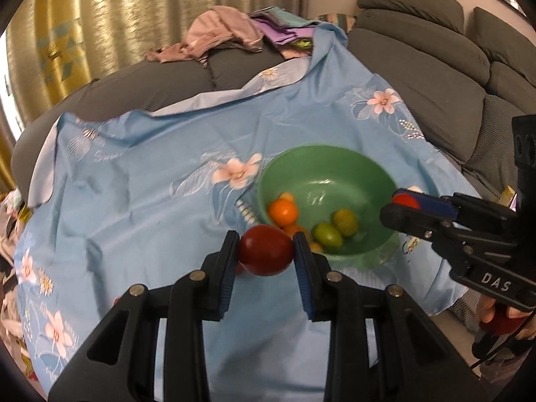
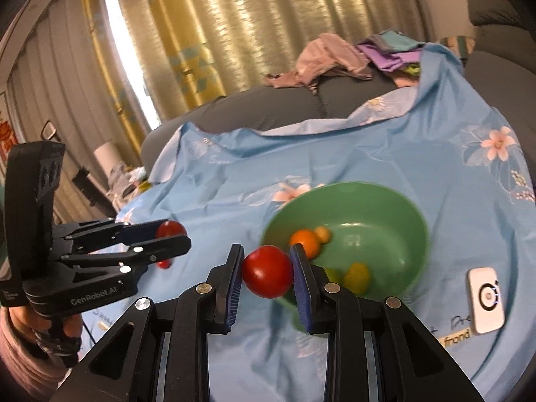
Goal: Organize fruits
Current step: 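Carry both cherry tomatoes over the green bowl and open both tools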
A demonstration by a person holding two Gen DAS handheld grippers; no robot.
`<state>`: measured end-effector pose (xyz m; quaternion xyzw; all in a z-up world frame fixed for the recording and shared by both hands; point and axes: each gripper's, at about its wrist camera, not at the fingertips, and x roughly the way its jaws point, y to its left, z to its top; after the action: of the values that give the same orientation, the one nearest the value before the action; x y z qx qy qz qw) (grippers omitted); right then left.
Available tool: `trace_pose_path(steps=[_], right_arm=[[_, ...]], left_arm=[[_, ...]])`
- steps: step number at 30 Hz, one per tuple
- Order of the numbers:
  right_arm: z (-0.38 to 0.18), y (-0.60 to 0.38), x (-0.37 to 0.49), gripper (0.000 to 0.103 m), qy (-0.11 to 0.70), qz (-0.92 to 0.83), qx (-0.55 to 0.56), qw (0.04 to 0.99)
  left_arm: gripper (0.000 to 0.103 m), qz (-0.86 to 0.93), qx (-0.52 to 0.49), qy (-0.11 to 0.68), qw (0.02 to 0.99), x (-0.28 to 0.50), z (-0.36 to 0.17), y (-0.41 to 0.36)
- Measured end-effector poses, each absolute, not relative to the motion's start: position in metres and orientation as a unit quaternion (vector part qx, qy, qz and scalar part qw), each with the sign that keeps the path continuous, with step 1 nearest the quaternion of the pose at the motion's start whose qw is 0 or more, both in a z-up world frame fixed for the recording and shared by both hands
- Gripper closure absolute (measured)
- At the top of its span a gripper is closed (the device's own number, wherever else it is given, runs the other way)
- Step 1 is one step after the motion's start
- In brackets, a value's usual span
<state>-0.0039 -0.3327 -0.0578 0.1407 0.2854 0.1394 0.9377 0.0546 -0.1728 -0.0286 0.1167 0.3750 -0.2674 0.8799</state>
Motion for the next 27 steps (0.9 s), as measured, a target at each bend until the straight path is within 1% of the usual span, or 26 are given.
trace_pose_path(steps=[13, 27], right_arm=[[-0.076, -0.38, 0.023, 0.072, 0.298, 0.092, 0.158, 0.937], [-0.1, -0.397, 0.057, 0.072, 0.325, 0.084, 0.158, 0.929]], left_arm=[[0.071, -0.31, 0.151, 0.394, 0.852, 0.094, -0.049, -0.243], [0.071, -0.31, 0.175, 0.428, 0.831, 0.124, -0.09, -0.277]])
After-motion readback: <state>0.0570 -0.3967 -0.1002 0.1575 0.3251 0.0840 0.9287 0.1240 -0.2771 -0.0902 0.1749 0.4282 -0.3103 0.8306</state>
